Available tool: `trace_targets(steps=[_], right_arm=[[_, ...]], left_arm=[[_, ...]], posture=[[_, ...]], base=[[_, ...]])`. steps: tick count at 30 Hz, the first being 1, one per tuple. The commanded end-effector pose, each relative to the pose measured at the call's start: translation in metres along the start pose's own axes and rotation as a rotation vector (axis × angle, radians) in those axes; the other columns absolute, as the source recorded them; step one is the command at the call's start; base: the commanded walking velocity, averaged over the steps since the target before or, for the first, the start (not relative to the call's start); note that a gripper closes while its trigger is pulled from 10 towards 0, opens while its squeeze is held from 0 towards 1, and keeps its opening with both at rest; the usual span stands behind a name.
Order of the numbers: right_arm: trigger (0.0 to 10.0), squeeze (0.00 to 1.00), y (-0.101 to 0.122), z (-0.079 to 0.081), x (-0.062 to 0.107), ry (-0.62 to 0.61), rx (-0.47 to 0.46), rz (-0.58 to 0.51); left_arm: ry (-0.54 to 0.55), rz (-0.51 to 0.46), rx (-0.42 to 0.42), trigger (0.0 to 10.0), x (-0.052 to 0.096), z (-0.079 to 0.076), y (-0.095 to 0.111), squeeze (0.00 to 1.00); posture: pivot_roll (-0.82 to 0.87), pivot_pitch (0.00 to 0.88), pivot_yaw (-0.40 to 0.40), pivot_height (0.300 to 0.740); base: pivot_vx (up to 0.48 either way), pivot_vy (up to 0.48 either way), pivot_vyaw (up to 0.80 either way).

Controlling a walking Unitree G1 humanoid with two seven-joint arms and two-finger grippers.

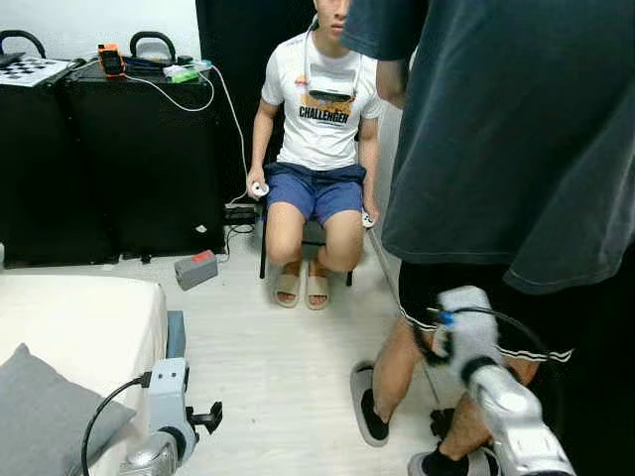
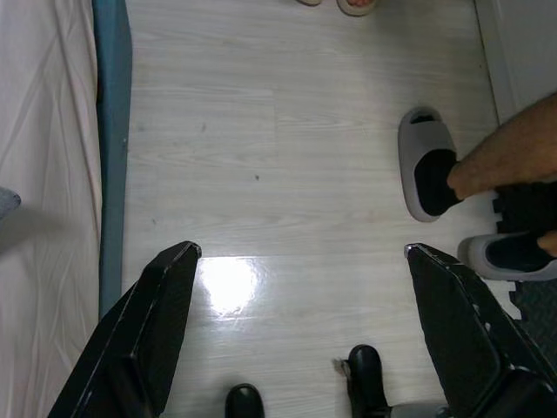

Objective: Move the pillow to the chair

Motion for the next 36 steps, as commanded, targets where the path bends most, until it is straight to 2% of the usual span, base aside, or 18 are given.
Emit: trace_targets(steps=[1, 2, 3, 4, 5, 6, 7, 8, 10, 14, 17, 20, 24, 26, 29, 35, 36], right_arm=[[10.0, 0.00, -0.007, -0.003, 0.001, -0.016, -0.034, 0.022], [10.0, 0.00, -0.035, -0.011, 0.007, -0.054, -0.091, 0.107], [10.0, 0.00, -0.035, -0.011, 0.007, -0.054, -0.091, 0.107], [10.0, 0.00, -0.063, -0.018, 0.015, -0.091, -0.132, 0.192], [10.0, 0.00, -0.063, -0.018, 0.015, -0.091, -0.132, 0.192], [10.0, 0.00, -0.086, -0.024, 0.023, -0.138, -0.189, 0.265], [10.0, 0.00, -0.086, -0.024, 0.023, -0.138, -0.189, 0.265], [10.0, 0.00, -0.101, -0.027, 0.029, -0.167, -0.227, 0.320], [10.0, 0.00, -0.107, -0.026, 0.030, -0.178, -0.262, 0.343], [10.0, 0.00, -0.115, -0.023, 0.030, -0.190, -0.281, 0.374], [10.0, 0.00, -0.122, -0.015, 0.028, -0.192, -0.319, 0.412], [10.0, 0.00, -0.123, -0.008, 0.026, -0.175, -0.283, 0.427], [10.0, 0.00, -0.122, -0.004, 0.024, -0.175, -0.290, 0.432], [10.0, 0.00, -0.114, 0.007, 0.017, -0.158, -0.313, 0.406], [10.0, 0.00, -0.106, 0.014, 0.010, -0.129, -0.270, 0.393], [10.0, 0.00, -0.104, 0.015, 0.008, -0.117, -0.230, 0.380], [10.0, 0.00, -0.098, 0.012, 0.006, -0.120, -0.214, 0.350]], left_arm=[[0.002, 0.014, -0.003, 10.0, 0.000, 0.000, -0.002, 0.00], [0.007, 0.014, 0.002, 10.0, 0.000, 0.000, -0.002, 0.00], [0.007, 0.014, 0.002, 10.0, 0.000, 0.000, -0.002, 0.00], [0.013, 0.015, 0.006, 10.0, 0.000, 0.001, -0.002, 0.00], [0.013, 0.015, 0.006, 10.0, 0.000, 0.001, -0.002, 0.00], [0.016, 0.014, 0.009, 10.0, 0.000, 0.001, -0.002, 0.00], [0.016, 0.014, 0.009, 10.0, 0.000, 0.001, -0.002, 0.00], [0.019, 0.014, 0.010, 10.0, 0.000, 0.002, -0.002, 0.00], [0.019, 0.012, 0.009, 10.0, 0.000, 0.002, -0.002, 0.00], [0.018, 0.009, 0.003, 10.0, 0.000, 0.003, -0.002, 0.00], [0.015, 0.005, -0.005, 10.0, 0.000, 0.003, -0.001, 0.00], [0.015, 0.002, -0.004, 10.0, 0.001, 0.003, -0.001, 0.00], [0.016, 0.000, 0.000, 10.0, 0.001, 0.004, -0.001, 0.00], [0.014, -0.004, 0.006, 10.0, 0.001, 0.004, -0.001, 0.00], [0.009, -0.008, 0.010, 10.0, 0.002, 0.003, -0.001, 0.00], [0.005, -0.010, 0.011, 10.0, 0.002, 0.003, -0.002, 0.00], [0.004, -0.012, 0.011, 10.0, 0.002, 0.003, -0.002, 0.00]], posture=[[-0.10, 0.000, -0.048, 0.740], [-0.10, 0.000, -0.048, 0.740], [-0.10, 0.000, -0.048, 0.740], [-0.10, 0.000, -0.046, 0.740], [-0.10, 0.000, -0.046, 0.740], [-0.10, 0.000, -0.044, 0.740], [-0.10, 0.000, -0.044, 0.740], [-0.10, 0.000, -0.042, 0.740], [-0.10, 0.000, -0.040, 0.740], [-0.10, 0.000, -0.036, 0.740], [-0.09, 0.000, -0.037, 0.740], [-0.09, 0.000, -0.037, 0.740], [-0.09, 0.000, -0.035, 0.740], [-0.08, 0.000, -0.034, 0.740], [-0.08, 0.000, -0.034, 0.740], [-0.08, 0.000, -0.031, 0.740], [-0.09, 0.000, -0.029, 0.740]], base=[[0.000, 0.000, 0.00], [0.000, 0.000, 0.00], [0.000, 0.000, 0.00], [0.000, 0.000, 0.00], [0.000, 0.000, 0.00], [0.000, 0.000, 0.00], [0.000, 0.000, 0.00], [0.000, 0.000, 0.00], [0.000, 0.000, 0.00], [0.000, 0.000, 0.00], [0.000, 0.000, 0.00], [0.000, 0.000, 0.00], [0.000, 0.000, 0.00], [0.000, 0.000, 0.00], [0.000, 0.000, 0.00], [0.000, 0.000, 0.00], [0.000, 0.000, 0.00]])
Point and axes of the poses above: a point about 5 cm out from each wrist's last joint towards the gripper, its own x axis pointing back from the gripper into the wrist, its own y axis along the axis of the wrist's last joint, z = x × y, the point moved 6 cm from there along -x, pointing out of the wrist towards the gripper, and after that the axes turned 5 degrees about x, right-handed, at the moved point
